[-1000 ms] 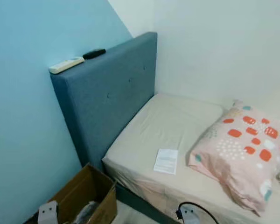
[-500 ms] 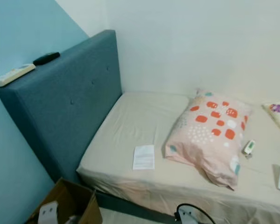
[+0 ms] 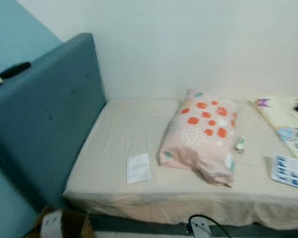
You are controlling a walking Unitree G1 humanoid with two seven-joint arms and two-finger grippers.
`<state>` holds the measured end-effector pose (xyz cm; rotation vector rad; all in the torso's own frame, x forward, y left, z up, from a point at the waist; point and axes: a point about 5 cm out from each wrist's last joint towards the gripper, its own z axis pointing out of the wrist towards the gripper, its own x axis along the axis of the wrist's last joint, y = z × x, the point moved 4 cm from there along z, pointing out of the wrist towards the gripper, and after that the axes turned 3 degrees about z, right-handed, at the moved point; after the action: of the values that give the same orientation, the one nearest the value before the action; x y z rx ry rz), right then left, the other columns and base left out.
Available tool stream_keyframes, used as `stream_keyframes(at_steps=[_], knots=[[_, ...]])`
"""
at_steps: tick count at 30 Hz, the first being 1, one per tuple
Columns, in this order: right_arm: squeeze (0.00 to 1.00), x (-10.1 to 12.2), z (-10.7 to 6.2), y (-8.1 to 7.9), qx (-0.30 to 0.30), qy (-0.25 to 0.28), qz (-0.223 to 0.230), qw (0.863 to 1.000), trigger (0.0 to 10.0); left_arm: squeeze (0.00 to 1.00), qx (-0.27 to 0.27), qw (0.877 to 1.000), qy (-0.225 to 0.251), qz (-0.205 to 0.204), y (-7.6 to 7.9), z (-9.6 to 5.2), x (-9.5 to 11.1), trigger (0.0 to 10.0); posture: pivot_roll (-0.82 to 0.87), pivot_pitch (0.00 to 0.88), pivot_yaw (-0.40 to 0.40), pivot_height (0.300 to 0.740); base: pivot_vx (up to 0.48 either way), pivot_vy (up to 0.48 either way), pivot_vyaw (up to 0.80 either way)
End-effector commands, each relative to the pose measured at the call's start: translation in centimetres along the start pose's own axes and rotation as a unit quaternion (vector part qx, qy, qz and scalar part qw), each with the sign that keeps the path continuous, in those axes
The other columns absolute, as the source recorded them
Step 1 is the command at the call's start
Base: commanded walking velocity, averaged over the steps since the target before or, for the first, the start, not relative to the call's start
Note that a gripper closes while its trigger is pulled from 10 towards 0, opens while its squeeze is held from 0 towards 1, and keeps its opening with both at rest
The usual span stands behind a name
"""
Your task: Clean up the room
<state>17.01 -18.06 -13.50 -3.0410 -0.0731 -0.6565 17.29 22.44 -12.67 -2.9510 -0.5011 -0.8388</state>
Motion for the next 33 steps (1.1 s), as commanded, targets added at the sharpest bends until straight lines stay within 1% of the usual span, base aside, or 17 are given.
stream_keyframes(at_steps=[1, 7, 12, 13, 14, 15, 17, 18, 19, 20, 21, 23, 24, 26, 28, 30, 33], knots=[[0.00, 0.0, 0.0, -0.1, 0.001, -0.003, -0.003, 1.000, 10.0, 0.00, -0.004, 1.000, 0.006, 0.009, 0.3, 0.1, 0.6, 10.0, -0.04, 0.000, 0.004, 0.712, 0.000, 0.000, -0.73], [0.00, 0.2, 0.0, -0.3, 0.004, 0.002, -0.007, 1.000, 10.0, 0.00, 0.028, 0.999, 0.012, 0.041, -0.2, 0.1, 1.2, 10.0, -0.03, 0.000, 0.009, 0.712, 0.000, 0.000, -0.73], [0.00, 2.2, 0.2, -1.3, 0.022, 0.033, -0.013, 0.999, 10.0, 0.00, 0.049, 0.996, 0.027, 0.071, -0.2, 0.2, 2.4, 10.0, -0.02, 0.000, 0.004, 0.712, 0.000, 0.000, -0.73], [0.00, 4.1, 0.2, -2.2, 0.035, 0.060, -0.018, 0.997, 10.0, 0.00, 0.048, 0.993, 0.034, 0.103, 0.2, 0.3, 2.8, 10.0, -0.01, 0.000, 0.002, 0.712, 0.000, 0.000, -0.74], [0.00, 4.1, 0.2, -2.2, 0.035, 0.060, -0.018, 0.997, 10.0, 0.00, 0.048, 0.993, 0.034, 0.103, 0.2, 0.3, 2.8, 10.0, -0.01, 0.000, 0.002, 0.712, 0.000, 0.000, -0.74], [0.00, 5.2, 0.2, -2.8, 0.043, 0.073, -0.022, 0.996, 10.0, 0.00, 0.046, 0.991, 0.036, 0.122, 0.5, 0.3, 2.9, 10.0, -0.01, 0.000, 0.002, 0.712, 0.000, 0.000, -0.74], [0.00, 5.2, 0.2, -2.8, 0.043, 0.073, -0.022, 0.996, 10.0, 0.00, 0.046, 0.991, 0.036, 0.122, 0.5, 0.3, 2.9, 10.0, -0.01, 0.000, 0.002, 0.712, 0.000, 0.000, -0.74], [0.00, 6.2, 0.1, -3.5, 0.053, 0.085, -0.030, 0.995, 10.0, 0.00, 0.043, 0.988, 0.038, 0.145, 0.8, 0.3, 3.0, 10.0, -0.01, 0.000, 0.002, 0.712, 0.000, 0.000, -0.74], [0.00, 6.8, 0.1, -4.3, 0.065, 0.091, -0.041, 0.993, 10.0, 0.00, 0.040, 0.983, 0.038, 0.175, 1.0, 0.3, 2.8, 10.0, 0.03, 0.000, -0.038, 0.712, 0.000, 0.000, -0.74], [0.00, 6.8, 0.1, -4.3, 0.065, 0.091, -0.041, 0.993, 10.0, 0.00, 0.040, 0.983, 0.038, 0.175, 1.0, 0.3, 2.8, 10.0, 0.03, 0.000, -0.038, 0.712, 0.000, 0.000, -0.74], [0.00, 6.9, 0.1, -5.0, 0.076, 0.090, -0.061, 0.991, 10.0, 0.00, 0.037, 0.978, 0.037, 0.202, 1.2, 0.3, 2.5, 10.0, 0.05, 0.000, -0.056, 0.712, 0.000, 0.000, -0.74], [0.00, 7.0, 0.1, -5.4, 0.082, 0.089, -0.074, 0.990, 10.0, 0.00, 0.036, 0.974, 0.035, 0.220, 1.3, 0.3, 2.3, 10.0, 0.06, 0.000, -0.058, 0.712, 0.000, 0.000, -0.74], [0.00, 7.0, 0.1, -5.4, 0.082, 0.089, -0.074, 0.990, 10.0, 0.00, 0.036, 0.974, 0.035, 0.220, 1.3, 0.3, 2.3, 10.0, 0.06, 0.000, -0.058, 0.712, 0.000, 0.000, -0.74], [0.00, 6.4, 0.2, -5.1, 0.077, 0.077, -0.103, 0.989, 10.0, 0.00, 0.033, 0.970, 0.025, 0.240, 1.3, 0.2, 1.2, 10.0, 0.05, 0.000, -0.039, 0.712, 0.000, 0.000, -0.72], [0.00, 6.3, 0.2, -4.6, 0.070, 0.073, -0.099, 0.990, 10.0, 0.00, 0.029, 0.968, 0.019, 0.249, 1.3, 0.2, 0.7, 10.0, 0.04, 0.000, -0.032, 0.712, 0.000, 0.000, 0.00], [0.00, 6.2, 0.2, -3.7, 0.059, 0.076, -0.074, 0.993, 10.0, 0.00, 0.019, 0.963, 0.002, 0.268, 1.4, 0.1, -0.3, 10.0, 0.01, 0.000, -0.014, 0.712, 0.000, 0.000, 0.00], [0.00, 6.2, 0.2, -3.7, 0.059, 0.076, -0.074, 0.993, 10.0, 0.00, 0.019, 0.963, 0.002, 0.268, 1.4, 0.1, -0.3, 10.0, 0.01, 0.000, -0.014, 0.712, 0.000, 0.000, 0.00]])
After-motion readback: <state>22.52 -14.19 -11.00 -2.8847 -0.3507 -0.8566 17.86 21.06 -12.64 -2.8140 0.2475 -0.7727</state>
